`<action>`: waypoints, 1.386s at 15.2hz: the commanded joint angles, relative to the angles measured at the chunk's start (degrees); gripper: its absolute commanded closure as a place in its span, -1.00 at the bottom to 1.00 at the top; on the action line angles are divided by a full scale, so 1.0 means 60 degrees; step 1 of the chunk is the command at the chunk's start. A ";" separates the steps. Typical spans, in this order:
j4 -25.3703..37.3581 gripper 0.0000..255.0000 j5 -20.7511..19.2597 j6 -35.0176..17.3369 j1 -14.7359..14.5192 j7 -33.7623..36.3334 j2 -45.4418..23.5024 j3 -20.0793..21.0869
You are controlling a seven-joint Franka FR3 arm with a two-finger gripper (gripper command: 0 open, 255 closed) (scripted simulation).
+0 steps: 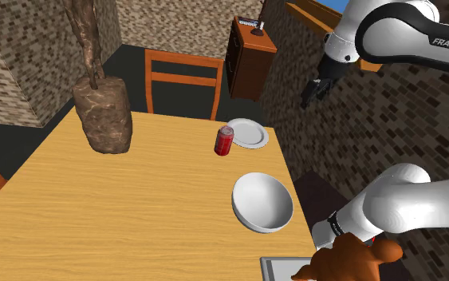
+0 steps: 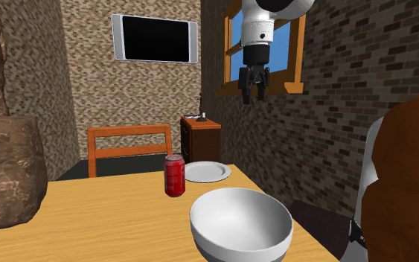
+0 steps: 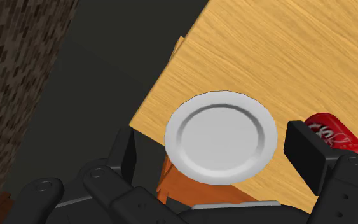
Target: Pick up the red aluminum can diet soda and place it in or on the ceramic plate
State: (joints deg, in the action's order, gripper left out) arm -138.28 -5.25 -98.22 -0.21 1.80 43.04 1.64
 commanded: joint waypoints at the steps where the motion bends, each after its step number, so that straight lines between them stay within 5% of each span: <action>1: 0.0000 -1.00 0.0000 0.0000 0.0000 0.0000 0.0000 0.0000; 11: 0.0424 -1.00 0.0809 -0.2044 -0.0534 0.1213 -0.2744 0.0994; 21: 0.1961 -1.00 0.1011 -0.3572 -0.0947 0.2350 -0.5988 0.1872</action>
State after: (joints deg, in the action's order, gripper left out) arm -127.92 0.93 -118.78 -5.77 15.35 9.46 12.52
